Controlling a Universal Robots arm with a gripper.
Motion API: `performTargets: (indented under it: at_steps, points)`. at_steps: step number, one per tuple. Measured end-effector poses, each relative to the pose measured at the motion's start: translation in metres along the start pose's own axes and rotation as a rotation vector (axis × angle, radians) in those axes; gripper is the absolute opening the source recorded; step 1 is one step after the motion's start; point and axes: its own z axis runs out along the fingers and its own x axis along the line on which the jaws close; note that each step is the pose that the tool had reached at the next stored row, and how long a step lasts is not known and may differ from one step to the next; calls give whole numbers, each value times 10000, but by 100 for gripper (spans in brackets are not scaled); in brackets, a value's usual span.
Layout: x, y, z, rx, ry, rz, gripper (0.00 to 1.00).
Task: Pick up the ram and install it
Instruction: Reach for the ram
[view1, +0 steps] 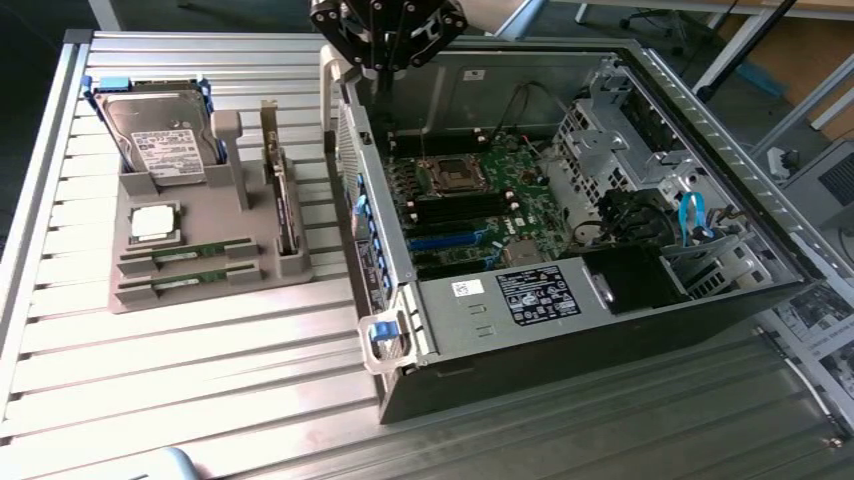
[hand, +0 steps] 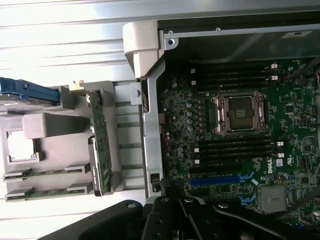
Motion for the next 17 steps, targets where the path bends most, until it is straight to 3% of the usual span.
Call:
performTargets:
  at_steps: [17]
  points:
    - [68,-5,-2,9,-1,0,10]
